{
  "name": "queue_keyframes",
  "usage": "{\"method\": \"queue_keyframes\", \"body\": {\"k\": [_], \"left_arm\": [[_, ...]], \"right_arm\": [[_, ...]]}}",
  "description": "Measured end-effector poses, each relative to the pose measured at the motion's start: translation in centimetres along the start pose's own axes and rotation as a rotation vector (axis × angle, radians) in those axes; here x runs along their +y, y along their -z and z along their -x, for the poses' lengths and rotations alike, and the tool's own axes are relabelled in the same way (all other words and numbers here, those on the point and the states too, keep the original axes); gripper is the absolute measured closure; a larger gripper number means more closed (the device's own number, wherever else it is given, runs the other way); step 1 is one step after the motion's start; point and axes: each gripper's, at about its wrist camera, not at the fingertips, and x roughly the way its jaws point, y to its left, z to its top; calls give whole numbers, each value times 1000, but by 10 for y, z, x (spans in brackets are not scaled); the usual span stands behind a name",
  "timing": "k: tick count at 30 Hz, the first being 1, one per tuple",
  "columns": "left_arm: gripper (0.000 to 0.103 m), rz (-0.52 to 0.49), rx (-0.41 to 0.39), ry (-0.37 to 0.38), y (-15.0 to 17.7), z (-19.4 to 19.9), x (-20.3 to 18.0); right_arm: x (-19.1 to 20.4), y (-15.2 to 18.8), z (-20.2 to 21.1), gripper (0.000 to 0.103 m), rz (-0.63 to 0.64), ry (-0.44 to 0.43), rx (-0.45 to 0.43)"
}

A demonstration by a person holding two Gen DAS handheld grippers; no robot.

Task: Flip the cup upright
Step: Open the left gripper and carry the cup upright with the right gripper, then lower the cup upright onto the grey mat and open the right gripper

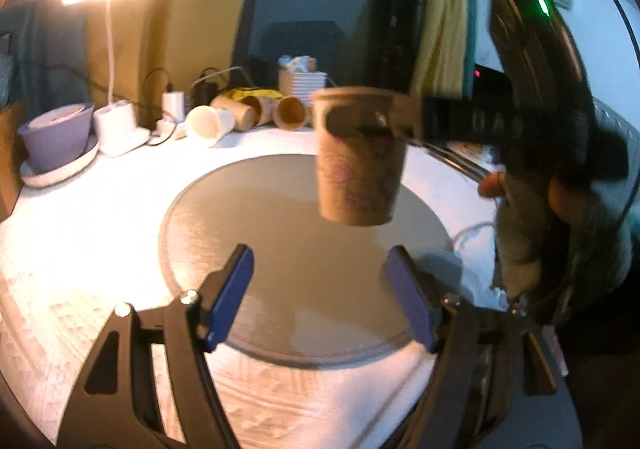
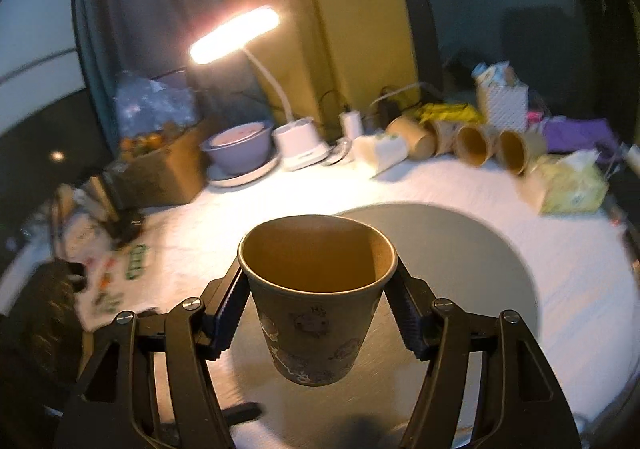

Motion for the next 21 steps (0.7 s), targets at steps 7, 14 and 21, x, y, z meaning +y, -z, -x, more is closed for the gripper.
{"method": "queue_keyframes", "body": {"k": [7, 14, 21], "left_arm": [[32, 170, 14, -27, -2, -4, 39], [32, 229, 32, -18, 0, -9, 50], [23, 263, 38, -19, -1, -13, 58]], "right_arm": [[-5, 4, -23, 35, 43, 151, -23], [-5, 14, -44, 35, 70, 209, 23], [-1, 24, -45, 34, 105, 243, 24]]}}
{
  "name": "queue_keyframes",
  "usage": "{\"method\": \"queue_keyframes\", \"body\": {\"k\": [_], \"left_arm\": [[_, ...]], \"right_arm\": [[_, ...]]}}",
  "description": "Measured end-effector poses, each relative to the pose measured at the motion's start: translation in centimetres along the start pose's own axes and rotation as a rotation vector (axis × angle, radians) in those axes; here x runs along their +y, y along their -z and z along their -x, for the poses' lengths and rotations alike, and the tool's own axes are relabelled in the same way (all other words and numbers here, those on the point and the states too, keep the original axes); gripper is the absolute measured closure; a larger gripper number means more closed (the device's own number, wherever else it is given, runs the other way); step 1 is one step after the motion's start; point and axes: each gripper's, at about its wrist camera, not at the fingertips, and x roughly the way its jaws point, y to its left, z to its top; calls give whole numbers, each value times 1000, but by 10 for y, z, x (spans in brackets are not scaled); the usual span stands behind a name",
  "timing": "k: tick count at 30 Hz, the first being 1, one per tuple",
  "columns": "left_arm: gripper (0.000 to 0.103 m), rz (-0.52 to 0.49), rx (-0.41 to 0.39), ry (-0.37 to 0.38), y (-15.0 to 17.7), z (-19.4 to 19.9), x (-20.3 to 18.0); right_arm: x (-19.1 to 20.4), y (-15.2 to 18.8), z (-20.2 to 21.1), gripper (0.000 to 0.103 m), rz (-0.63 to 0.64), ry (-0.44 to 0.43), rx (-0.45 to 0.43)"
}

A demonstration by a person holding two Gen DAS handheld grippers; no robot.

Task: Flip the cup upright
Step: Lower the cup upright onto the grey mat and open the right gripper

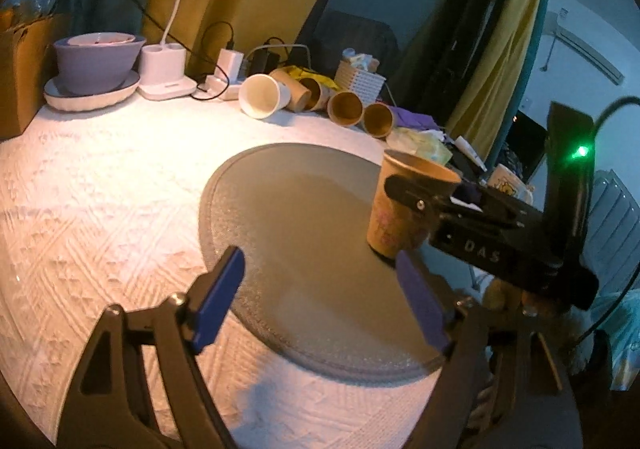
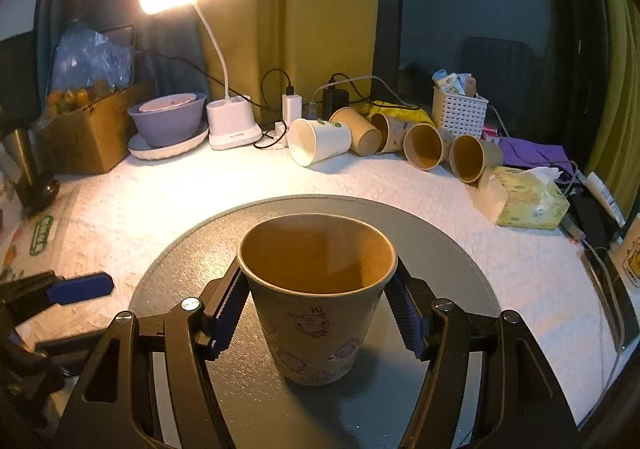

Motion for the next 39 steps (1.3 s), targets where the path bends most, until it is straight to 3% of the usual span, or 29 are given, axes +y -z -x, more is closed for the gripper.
{"method": "queue_keyframes", "body": {"k": [26, 39], "left_arm": [[23, -47, -11, -58, 4, 1, -7], [20, -113, -45, -83, 9, 15, -26]], "right_arm": [[-7, 31, 35, 32, -40, 11, 60], [-10, 35, 70, 32, -67, 26, 30]]}}
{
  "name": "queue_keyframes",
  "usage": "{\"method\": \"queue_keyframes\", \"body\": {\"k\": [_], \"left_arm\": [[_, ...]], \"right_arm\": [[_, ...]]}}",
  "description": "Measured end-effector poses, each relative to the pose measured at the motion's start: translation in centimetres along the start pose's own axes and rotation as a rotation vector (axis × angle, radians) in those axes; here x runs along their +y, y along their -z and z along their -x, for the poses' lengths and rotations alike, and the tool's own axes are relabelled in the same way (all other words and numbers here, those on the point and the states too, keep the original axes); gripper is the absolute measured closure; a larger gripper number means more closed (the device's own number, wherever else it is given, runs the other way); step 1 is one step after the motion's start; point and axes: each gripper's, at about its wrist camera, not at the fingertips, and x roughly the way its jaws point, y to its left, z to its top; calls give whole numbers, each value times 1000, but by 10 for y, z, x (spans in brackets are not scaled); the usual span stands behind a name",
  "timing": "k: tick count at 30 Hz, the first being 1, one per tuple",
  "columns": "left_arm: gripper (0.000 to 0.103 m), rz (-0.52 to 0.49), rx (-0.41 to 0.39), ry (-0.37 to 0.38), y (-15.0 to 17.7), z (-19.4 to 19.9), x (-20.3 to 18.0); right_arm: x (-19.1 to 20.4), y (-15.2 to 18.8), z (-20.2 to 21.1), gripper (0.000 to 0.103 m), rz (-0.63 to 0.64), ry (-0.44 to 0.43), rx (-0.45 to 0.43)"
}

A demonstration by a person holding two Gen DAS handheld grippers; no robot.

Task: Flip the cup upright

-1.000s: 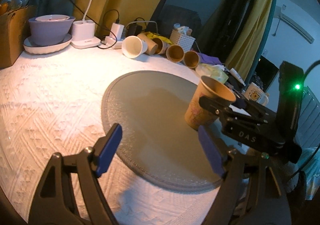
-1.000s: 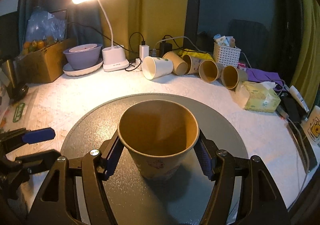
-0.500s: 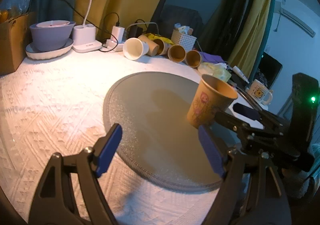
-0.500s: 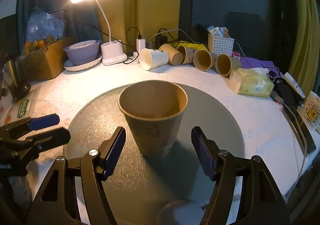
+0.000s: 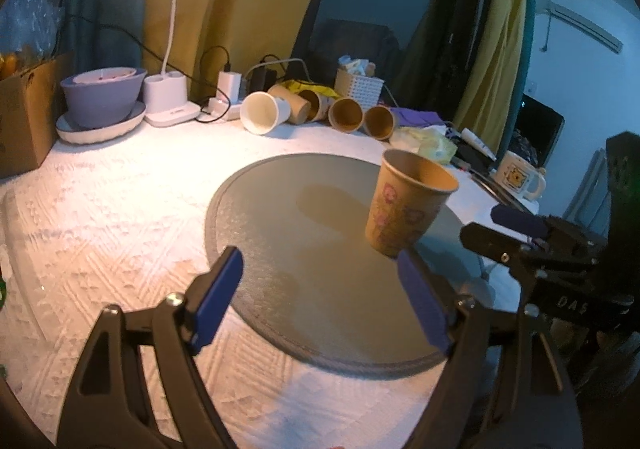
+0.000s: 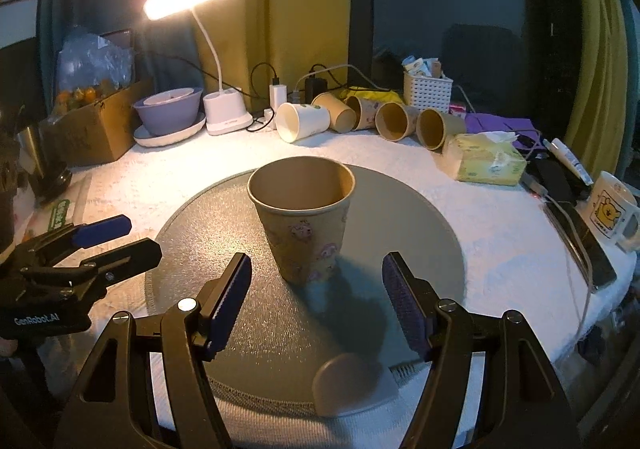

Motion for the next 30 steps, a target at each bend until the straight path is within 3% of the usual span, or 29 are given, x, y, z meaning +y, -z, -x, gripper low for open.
{"method": "queue_keyframes", "body": {"k": [2, 11, 30], "left_arm": [[14, -17, -12, 0, 0, 5, -5], [13, -68, -120, -6, -11, 33, -28], [13, -132, -249, 1, -30, 79, -58]], "right_arm": [[-1, 1, 5, 32, -1, 5, -5], [-5, 1, 34, 32, -14, 22, -48], [-10, -10, 89, 32, -19, 54, -159]]}}
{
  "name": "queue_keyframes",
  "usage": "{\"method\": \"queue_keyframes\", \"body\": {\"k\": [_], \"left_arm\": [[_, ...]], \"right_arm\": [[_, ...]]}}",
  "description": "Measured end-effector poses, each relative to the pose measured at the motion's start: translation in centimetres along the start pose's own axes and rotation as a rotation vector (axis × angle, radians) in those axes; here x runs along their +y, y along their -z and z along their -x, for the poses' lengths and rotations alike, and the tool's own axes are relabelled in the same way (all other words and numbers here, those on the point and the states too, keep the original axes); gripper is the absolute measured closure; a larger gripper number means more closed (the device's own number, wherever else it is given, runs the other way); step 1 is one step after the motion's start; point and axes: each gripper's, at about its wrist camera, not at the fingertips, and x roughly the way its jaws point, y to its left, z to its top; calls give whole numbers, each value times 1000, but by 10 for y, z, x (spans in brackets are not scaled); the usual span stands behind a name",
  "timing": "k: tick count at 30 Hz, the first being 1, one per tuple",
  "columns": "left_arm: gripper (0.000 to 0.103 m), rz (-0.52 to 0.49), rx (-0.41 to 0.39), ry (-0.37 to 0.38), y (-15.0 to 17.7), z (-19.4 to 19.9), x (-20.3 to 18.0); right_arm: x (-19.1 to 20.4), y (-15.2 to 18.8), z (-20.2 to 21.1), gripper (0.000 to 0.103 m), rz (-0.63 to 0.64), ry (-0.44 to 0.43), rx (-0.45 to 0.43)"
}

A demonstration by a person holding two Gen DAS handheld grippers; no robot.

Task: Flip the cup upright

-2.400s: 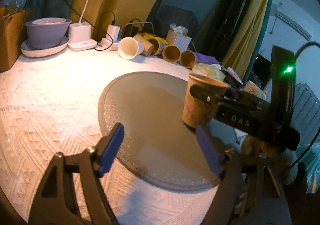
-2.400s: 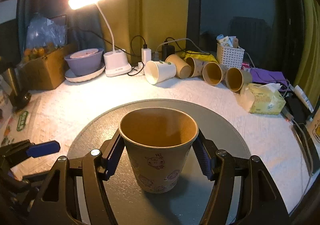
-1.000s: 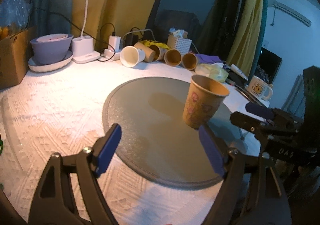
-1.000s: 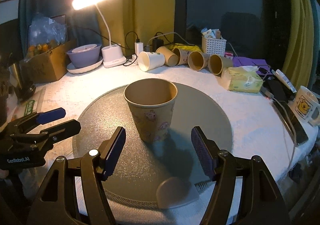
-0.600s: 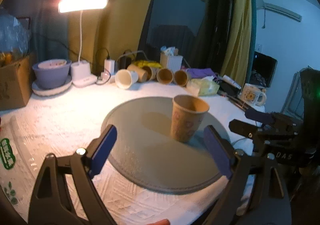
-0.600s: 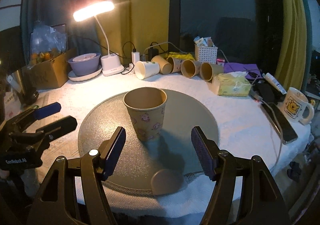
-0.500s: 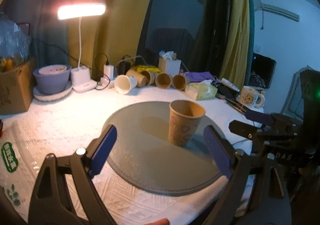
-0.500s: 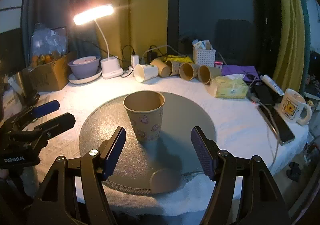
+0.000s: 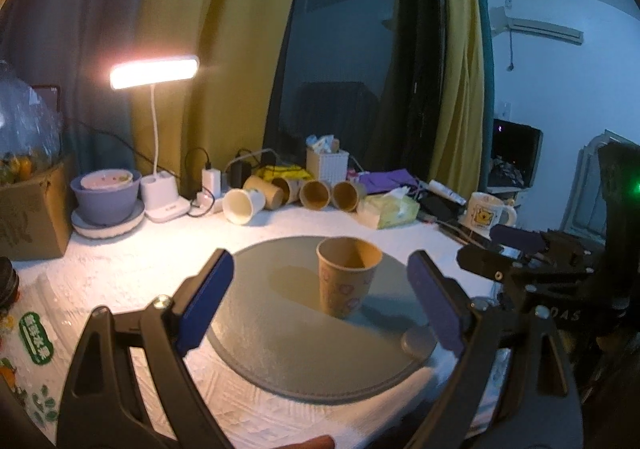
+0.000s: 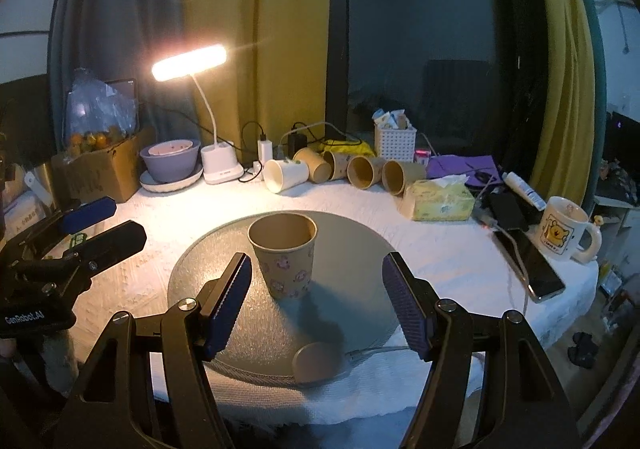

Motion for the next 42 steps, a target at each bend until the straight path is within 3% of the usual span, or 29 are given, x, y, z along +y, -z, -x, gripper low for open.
{"method": "queue_keyframes", "body": {"k": [23, 42], "left_arm": [[13, -68, -138, -33, -25, 39, -25], [13, -76, -175, -44, -34, 52, -29]], "right_arm": [[3, -21, 49, 32, 3, -7, -104], [1, -31, 67, 32, 6, -4, -147]]}}
